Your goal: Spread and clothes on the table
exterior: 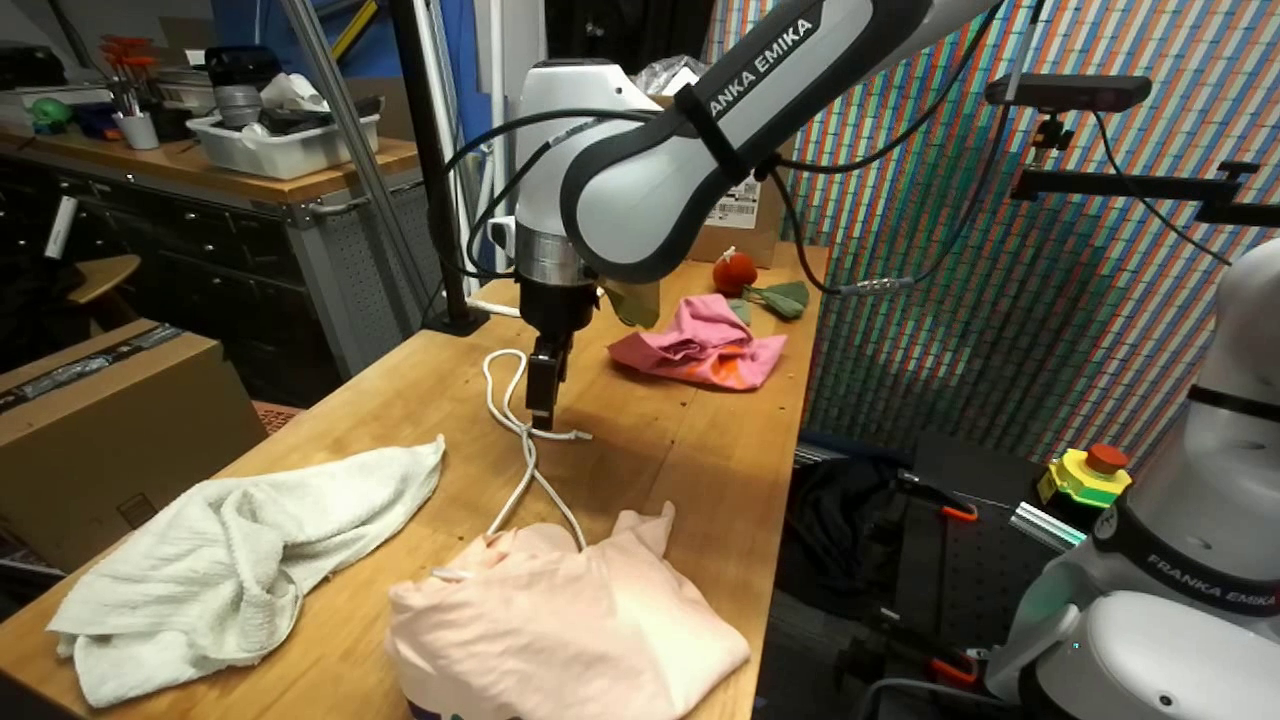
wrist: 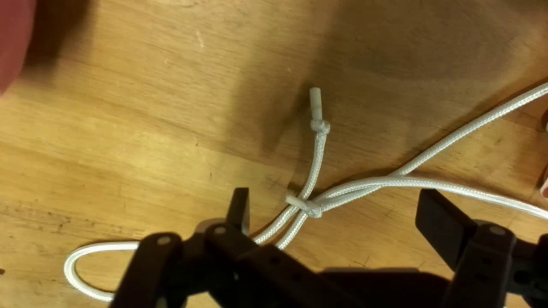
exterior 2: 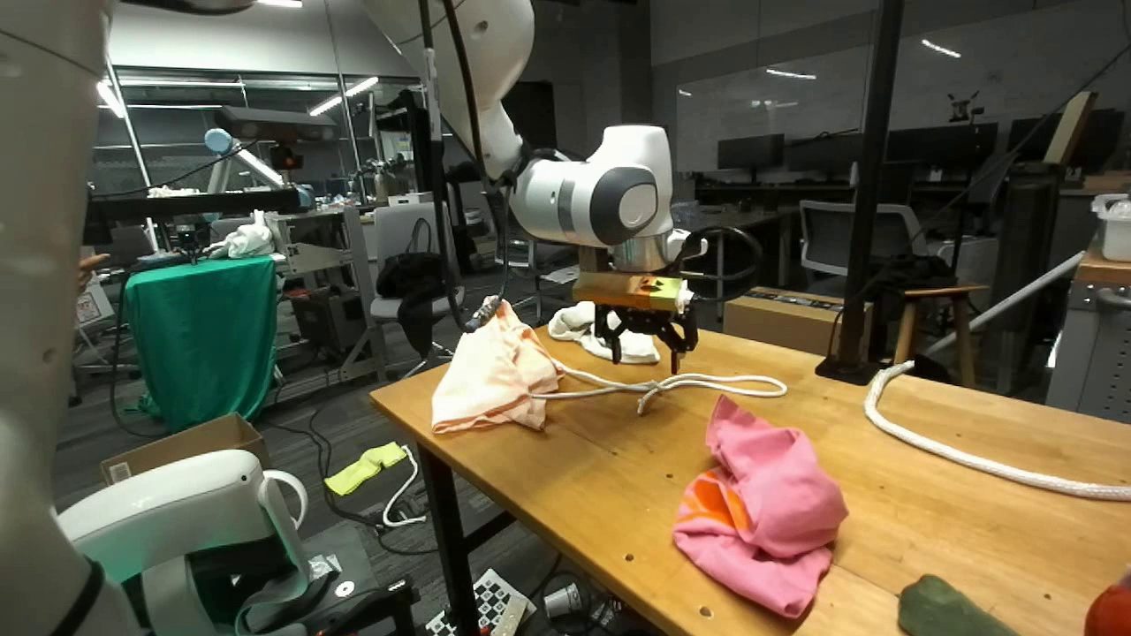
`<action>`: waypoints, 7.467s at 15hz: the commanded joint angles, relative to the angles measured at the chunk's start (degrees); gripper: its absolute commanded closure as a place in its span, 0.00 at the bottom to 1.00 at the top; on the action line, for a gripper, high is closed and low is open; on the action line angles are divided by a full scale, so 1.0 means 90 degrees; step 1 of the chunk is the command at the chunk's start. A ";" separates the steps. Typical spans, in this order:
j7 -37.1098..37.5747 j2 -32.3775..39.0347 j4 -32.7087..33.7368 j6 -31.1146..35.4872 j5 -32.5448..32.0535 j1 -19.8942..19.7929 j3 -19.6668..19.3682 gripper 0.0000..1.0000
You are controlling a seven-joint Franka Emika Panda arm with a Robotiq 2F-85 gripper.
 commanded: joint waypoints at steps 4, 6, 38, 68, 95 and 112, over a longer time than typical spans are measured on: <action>0.0778 0.0106 -0.0310 0.0590 -0.0712 0.0362 -0.0035 0.00; 0.0967 0.0098 -0.0367 0.0669 -0.0884 0.0484 -0.0035 0.00; 0.1607 0.0662 0.0162 0.0745 -0.1868 0.0746 -0.0442 0.86; 0.3997 0.1320 0.1632 0.1632 -0.4068 0.1107 -0.2484 0.97; 0.9234 -0.0701 0.1188 0.3228 -0.8689 0.2645 -0.5055 0.97; 0.9033 -0.0749 -0.0282 0.3858 -0.8295 0.3097 -0.4194 0.97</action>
